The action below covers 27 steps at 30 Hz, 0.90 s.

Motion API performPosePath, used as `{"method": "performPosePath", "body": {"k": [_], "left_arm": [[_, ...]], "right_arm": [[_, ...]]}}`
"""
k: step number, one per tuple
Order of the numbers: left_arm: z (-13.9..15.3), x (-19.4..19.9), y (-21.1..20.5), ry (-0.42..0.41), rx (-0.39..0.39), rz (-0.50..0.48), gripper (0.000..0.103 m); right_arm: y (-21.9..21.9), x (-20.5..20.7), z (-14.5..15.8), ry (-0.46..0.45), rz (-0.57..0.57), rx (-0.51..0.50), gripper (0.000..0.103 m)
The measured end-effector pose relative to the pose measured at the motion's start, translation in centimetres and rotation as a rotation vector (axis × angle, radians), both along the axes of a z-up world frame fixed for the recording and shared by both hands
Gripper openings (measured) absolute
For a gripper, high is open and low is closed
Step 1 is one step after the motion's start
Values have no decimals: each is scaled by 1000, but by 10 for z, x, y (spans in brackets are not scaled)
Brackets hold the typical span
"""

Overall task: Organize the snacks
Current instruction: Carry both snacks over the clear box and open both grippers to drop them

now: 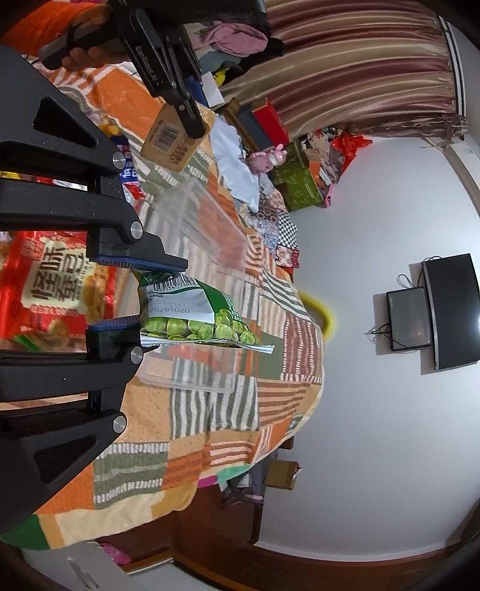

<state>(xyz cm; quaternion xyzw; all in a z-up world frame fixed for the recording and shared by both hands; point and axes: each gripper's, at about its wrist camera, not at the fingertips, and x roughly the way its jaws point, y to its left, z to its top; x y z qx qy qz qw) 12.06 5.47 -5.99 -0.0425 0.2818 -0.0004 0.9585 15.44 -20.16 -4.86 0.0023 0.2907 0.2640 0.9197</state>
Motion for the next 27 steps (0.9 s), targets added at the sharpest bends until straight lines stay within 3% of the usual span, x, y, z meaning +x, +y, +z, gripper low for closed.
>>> {"method": "performPosePath", "body": {"k": [14, 27], "left_arm": [[23, 43, -7, -49, -8, -19, 37], [-2, 99, -14, 21, 11, -29, 37]], "right_arm": [[3, 31, 6, -3, 3, -14, 20], [16, 77, -21, 107, 31, -89, 20]]}}
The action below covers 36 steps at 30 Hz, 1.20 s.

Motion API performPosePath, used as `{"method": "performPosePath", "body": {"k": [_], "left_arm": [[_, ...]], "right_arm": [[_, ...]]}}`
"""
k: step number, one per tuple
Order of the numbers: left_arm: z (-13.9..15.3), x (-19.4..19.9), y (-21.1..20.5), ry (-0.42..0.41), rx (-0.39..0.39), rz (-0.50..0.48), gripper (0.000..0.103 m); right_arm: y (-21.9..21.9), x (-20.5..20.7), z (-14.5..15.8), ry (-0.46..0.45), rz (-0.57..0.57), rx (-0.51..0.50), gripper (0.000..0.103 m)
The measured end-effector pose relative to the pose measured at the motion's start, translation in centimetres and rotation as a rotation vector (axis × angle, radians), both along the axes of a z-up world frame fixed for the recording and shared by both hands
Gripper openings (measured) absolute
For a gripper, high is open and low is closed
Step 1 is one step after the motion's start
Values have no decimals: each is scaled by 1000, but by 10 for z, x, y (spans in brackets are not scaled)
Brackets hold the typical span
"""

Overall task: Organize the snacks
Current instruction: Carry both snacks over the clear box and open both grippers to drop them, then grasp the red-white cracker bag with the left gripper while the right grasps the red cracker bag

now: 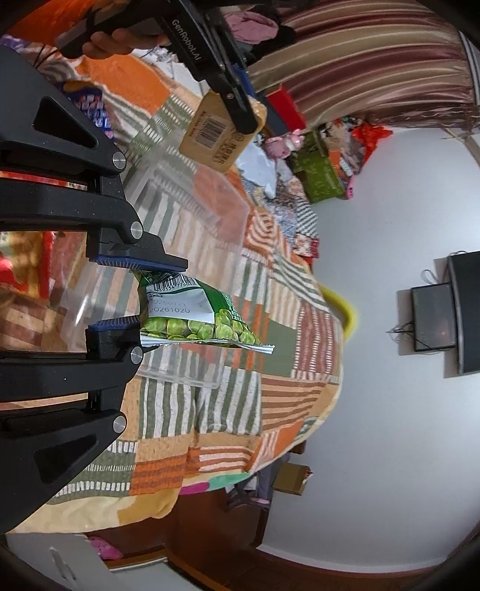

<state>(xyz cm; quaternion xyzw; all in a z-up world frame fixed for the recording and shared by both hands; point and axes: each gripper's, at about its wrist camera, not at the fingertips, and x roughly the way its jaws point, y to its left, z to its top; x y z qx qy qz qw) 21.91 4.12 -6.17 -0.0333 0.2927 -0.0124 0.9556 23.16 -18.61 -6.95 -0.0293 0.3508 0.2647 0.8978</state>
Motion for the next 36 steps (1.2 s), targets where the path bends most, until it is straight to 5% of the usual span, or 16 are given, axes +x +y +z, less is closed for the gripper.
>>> {"method": "performPosePath", "body": {"k": [11, 23, 28, 36], "left_arm": [[-42, 38, -5, 156, -21, -42, 37], [-57, 50, -4, 247, -23, -44, 37], [-45, 43, -6, 213, 6, -37, 44], [-18, 8, -11, 135, 49, -20, 69]], "right_arm": [[18, 20, -30, 108, 71, -66, 20], [31, 24, -37, 122, 82, -141, 21], [27, 17, -29, 86, 72, -141, 42], [13, -10, 0, -3, 49, -108, 65]]}}
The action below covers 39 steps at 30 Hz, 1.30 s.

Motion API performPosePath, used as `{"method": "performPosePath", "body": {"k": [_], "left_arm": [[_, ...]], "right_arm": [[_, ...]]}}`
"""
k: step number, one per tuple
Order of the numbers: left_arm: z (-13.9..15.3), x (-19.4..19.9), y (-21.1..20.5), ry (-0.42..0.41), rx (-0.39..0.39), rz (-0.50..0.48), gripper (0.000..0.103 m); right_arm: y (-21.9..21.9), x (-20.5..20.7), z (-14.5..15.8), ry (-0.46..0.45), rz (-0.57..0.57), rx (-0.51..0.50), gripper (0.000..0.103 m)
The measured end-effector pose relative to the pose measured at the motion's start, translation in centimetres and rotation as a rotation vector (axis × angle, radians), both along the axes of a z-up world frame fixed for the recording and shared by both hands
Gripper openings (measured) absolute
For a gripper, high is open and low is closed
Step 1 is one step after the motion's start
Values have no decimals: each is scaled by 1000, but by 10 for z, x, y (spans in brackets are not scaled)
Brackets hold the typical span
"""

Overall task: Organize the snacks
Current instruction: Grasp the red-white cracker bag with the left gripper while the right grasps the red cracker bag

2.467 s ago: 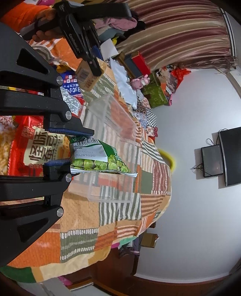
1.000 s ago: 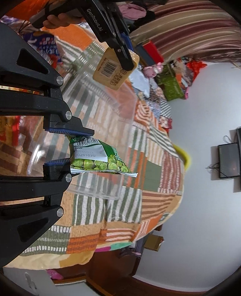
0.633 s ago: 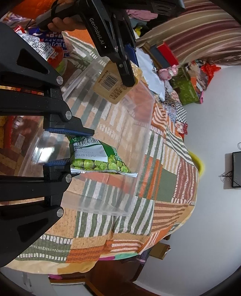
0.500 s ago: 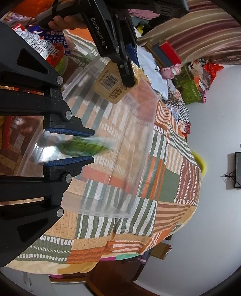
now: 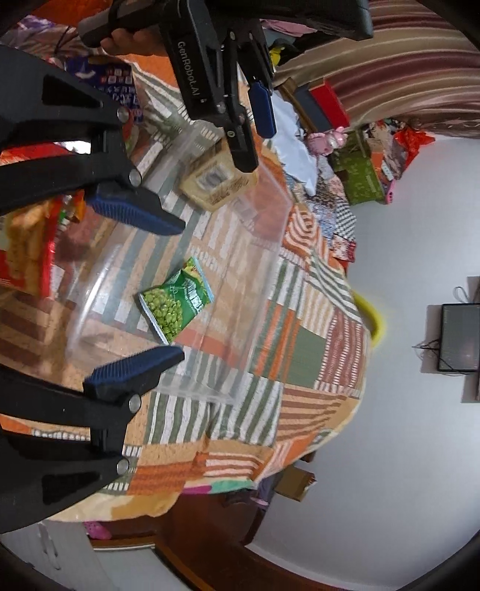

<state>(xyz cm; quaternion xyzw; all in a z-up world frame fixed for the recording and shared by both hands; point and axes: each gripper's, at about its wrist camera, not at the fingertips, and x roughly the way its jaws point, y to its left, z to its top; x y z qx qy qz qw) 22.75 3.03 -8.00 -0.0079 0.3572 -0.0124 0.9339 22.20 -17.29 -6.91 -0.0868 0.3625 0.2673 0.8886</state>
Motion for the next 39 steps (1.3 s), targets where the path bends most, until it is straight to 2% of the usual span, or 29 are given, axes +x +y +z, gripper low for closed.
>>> {"method": "performPosePath", "body": {"k": [2, 6, 7, 11, 17, 24, 31, 35, 39], "left_arm": [[6, -11, -3, -20, 12, -3, 74], [16, -36, -9, -57, 26, -2, 90], [17, -41, -10, -63, 28, -2, 90], [18, -63, -13, -71, 37, -8, 95], [11, -86, -16, -50, 24, -12, 95], [-5, -104, -20, -18, 8, -10, 95], [-24, -112, -23, 31, -9, -6, 95], [-31, -113, -22, 57, -26, -5, 95], [-35, -115, -26, 67, -34, -22, 95]], "right_arm": [[-4, -9, 7, -19, -7, 13, 69], [-13, -27, 18, -48, -23, 38, 79], [-13, -31, 19, -49, -25, 42, 82], [-18, -48, 20, -54, -36, 49, 84], [-22, -66, 9, -32, -46, 57, 85], [-24, -75, -14, 33, -63, 57, 85], [-24, -78, -34, 103, -59, 60, 85], [-18, -79, -42, 111, -39, 34, 85], [-20, -77, -47, 129, -41, 53, 84]]}}
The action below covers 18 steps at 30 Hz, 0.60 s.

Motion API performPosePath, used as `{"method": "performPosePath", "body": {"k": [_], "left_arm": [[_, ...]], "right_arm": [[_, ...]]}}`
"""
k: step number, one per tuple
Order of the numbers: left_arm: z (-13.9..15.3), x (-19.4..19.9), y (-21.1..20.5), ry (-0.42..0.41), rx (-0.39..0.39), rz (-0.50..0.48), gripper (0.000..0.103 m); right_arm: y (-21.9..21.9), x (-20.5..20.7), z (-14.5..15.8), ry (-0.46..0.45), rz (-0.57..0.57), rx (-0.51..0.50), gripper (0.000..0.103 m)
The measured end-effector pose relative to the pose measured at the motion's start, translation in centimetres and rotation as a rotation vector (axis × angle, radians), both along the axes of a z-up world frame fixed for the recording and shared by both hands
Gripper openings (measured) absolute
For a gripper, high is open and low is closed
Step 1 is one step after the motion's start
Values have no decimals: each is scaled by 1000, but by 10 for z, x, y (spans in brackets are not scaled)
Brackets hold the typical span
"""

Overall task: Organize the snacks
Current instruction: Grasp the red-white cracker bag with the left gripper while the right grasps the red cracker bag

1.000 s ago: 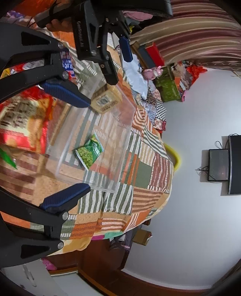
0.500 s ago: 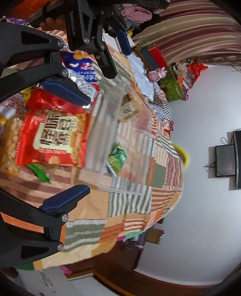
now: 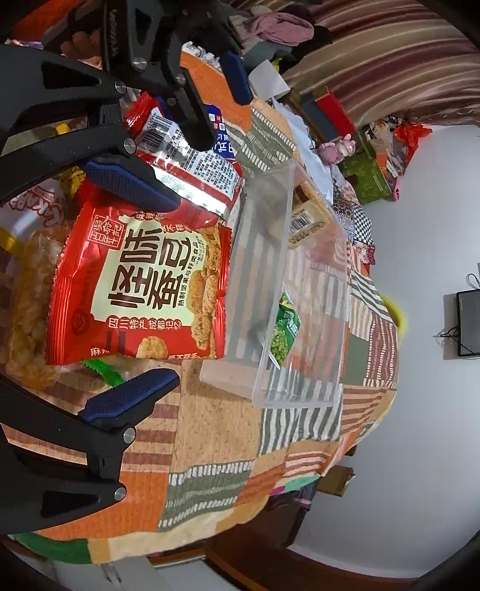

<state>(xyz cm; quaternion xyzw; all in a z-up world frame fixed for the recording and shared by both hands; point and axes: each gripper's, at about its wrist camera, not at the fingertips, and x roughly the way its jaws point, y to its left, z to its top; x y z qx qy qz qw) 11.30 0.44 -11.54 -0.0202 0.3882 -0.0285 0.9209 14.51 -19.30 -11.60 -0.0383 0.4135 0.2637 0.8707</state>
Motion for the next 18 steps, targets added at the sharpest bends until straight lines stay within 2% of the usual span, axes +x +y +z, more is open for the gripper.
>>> {"method": "performPosePath", "body": {"k": [2, 4, 5, 12, 18], "left_arm": [[-1, 0, -3, 1, 0, -8, 95], [-2, 1, -6, 5, -6, -16, 95], [-3, 1, -8, 9, -9, -20, 95], [-13, 9, -19, 50, -32, -50, 95], [-27, 19, -32, 92, -18, -63, 95]], "right_arm": [[-3, 0, -1, 4, -1, 17, 84], [-3, 0, -1, 6, 4, 29, 72], [-3, -1, -1, 5, 5, 29, 70], [-12, -5, 5, -39, -29, 31, 66], [-33, -2, 12, -54, -85, 47, 65]]}}
